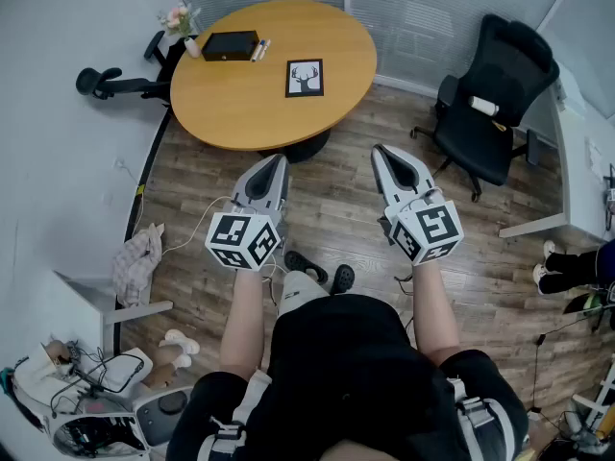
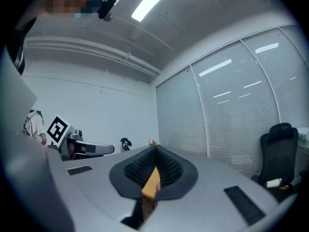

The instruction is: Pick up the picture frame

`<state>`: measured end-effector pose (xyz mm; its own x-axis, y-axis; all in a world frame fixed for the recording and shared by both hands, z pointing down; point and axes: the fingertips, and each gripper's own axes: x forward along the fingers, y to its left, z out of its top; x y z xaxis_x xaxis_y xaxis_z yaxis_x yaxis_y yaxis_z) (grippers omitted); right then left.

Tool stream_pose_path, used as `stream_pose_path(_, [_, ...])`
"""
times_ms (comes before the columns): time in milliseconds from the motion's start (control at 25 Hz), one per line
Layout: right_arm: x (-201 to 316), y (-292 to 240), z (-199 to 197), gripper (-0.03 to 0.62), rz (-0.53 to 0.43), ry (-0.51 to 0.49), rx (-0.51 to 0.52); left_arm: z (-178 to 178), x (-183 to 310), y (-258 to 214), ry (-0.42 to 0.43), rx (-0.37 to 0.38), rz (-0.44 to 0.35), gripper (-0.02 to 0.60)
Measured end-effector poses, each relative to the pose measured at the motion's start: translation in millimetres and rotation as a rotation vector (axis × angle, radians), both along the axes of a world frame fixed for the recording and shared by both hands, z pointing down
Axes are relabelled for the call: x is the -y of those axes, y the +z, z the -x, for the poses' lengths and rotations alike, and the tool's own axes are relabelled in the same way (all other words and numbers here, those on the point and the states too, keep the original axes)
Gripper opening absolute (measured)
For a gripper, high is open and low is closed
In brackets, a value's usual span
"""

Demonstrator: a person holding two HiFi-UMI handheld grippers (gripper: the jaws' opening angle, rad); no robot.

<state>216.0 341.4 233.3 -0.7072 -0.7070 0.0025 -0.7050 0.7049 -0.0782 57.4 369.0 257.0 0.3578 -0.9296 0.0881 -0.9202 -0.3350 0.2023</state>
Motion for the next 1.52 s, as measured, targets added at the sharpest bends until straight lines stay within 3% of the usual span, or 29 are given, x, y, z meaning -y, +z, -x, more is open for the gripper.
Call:
stream_pose_path(480, [1, 12, -6, 0.015, 0.026, 0.014, 0.016, -5, -5, -1, 0.004, -0.036, 0.021, 0.025])
stream_pose_path(720, [4, 11, -6, 0.017, 0.03, 0.011, 0.04, -7, 0, -1, 0.013, -0.006, 0.029, 0.025])
stream_pose_path(880, [16, 20, -9, 0.017, 0.055, 0.022, 0.035, -8, 13, 6, 0.025, -0.036, 0.04, 0.025])
stream_pose_path(1280, [88, 25, 25, 0.017, 0.064, 0.029, 0.009, 25, 97, 17, 0.036, -0.023, 0.036, 0.025])
stream_pose_path(1520, [160, 15, 69, 0.017, 0.051, 0.036, -0.005, 72, 164, 15, 0.016, 0.011, 0.022, 0.026])
